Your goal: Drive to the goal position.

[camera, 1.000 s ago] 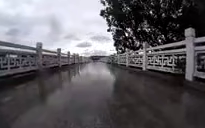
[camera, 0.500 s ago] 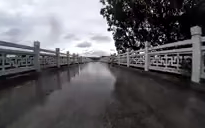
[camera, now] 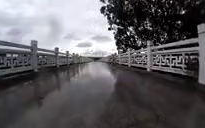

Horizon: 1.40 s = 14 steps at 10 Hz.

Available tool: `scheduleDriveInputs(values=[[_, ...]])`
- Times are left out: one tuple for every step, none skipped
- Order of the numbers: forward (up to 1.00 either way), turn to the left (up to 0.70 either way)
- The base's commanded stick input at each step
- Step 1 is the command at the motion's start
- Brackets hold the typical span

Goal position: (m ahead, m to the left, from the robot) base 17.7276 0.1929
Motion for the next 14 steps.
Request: scheduleDriveInputs(values=[[0.40, 0.00], [0.40, 0.00], [0.40, 0.00], [0.40, 0.00], [0.40, 0.00], [0.40, 0.00], [0.40, 0.00], [0.40, 0.00], [0.40, 0.00], [0.40, 0.00], [0.40, 0.00], [0.40, 0.00], [0.40, 0.00], [0.40, 0.00]])
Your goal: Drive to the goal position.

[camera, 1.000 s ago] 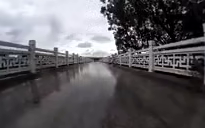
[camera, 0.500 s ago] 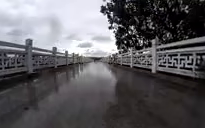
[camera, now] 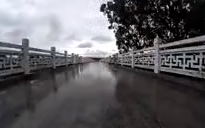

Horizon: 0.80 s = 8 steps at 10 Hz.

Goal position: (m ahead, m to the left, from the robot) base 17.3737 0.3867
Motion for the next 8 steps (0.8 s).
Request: scheduleDriveInputs(values=[[0.40, 0.00], [0.39, 0.00], [0.39, 0.00], [0.39, 0.00], [0.39, 0.00], [0.39, 0.00], [0.39, 0.00], [0.39, 0.00]])
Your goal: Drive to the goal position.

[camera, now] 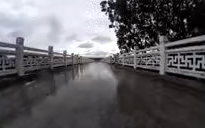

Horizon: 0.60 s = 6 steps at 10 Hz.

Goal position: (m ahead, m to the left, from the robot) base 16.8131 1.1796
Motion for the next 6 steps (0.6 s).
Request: scheduleDriveInputs(values=[[0.39, 0.00], [0.39, 0.00], [0.39, 0.00], [0.39, 0.00], [0.39, 0.00], [0.39, 0.00]])
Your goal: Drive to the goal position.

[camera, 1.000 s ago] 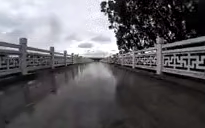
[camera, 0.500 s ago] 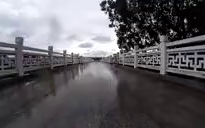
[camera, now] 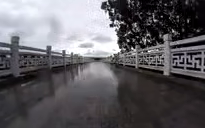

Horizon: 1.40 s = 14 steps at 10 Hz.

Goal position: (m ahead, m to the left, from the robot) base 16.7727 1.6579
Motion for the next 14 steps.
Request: scheduleDriveInputs(values=[[0.39, 0.00], [0.39, 0.01], [0.39, 0.05], [0.39, 0.13], [0.39, 0.23], [0.39, 0.23], [0.39, 0.19], [0.39, 0.07], [0.39, 0.00], [0.39, 0.00], [0.39, 0.00], [0.39, 0.00], [0.39, 0.00], [0.39, 0.00]])
